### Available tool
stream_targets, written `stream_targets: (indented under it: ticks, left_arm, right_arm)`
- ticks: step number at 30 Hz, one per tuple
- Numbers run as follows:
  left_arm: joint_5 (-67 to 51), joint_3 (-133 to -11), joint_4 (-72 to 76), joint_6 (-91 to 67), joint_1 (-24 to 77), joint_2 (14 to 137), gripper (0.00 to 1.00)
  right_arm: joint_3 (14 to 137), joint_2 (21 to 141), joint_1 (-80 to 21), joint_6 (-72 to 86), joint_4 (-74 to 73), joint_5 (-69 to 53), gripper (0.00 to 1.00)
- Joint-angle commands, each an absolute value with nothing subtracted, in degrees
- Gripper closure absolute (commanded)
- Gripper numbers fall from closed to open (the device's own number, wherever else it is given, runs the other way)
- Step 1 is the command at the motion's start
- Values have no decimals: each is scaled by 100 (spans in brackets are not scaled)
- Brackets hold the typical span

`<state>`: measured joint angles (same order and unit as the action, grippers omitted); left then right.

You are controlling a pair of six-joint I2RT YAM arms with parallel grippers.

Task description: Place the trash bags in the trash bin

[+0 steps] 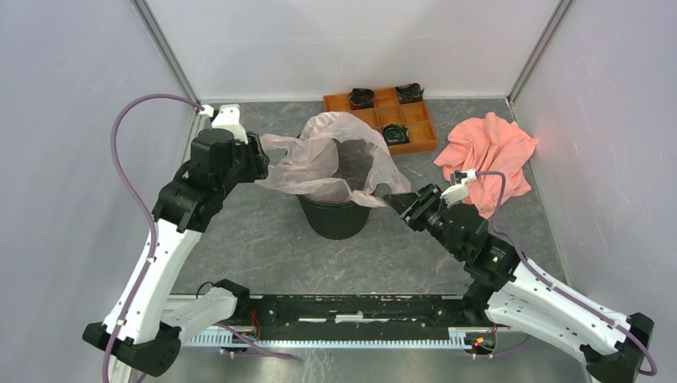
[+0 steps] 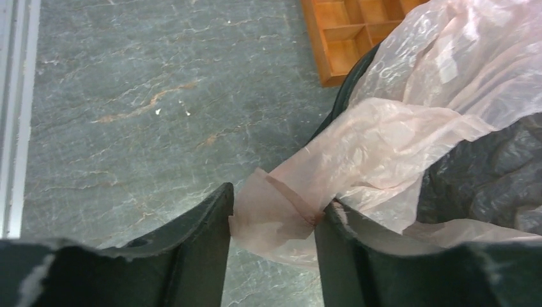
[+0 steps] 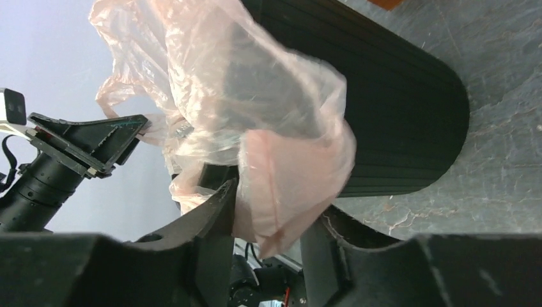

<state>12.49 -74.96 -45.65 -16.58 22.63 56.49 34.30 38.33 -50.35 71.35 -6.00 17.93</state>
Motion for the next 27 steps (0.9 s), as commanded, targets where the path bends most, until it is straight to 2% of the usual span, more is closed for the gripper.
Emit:
stream_targets:
  ticks: [1, 3, 5, 9, 13, 27]
  left_arm:
    - [1515, -7615, -4729, -1794, 2281, 5661, 52]
    - [1775, -7785, -4925, -1677, 2284, 5768, 68]
    - [2143, -8004, -5064, -1577, 2284, 5852, 80]
    - [2772, -8336, -5305, -1452, 2285, 5975, 87]
    - [3383, -8154, -5459, -1502, 2285, 5932, 91]
    - [3614, -7917, -5590, -1822, 2284, 5485, 98]
  right_arm:
    - [3377, 3765, -5024, 7068, -109, 1549, 67]
    - [3443, 3720, -5028, 6704, -156, 1412, 87]
    - [3599, 3687, -5028, 6227, -414, 1251, 99]
    - [3655, 3503, -5024, 5342, -931, 1229, 100]
    - [3569, 3237, -5028, 4563, -1430, 1585, 100]
    - [4207, 3382, -5023, 3150, -2570, 2939, 99]
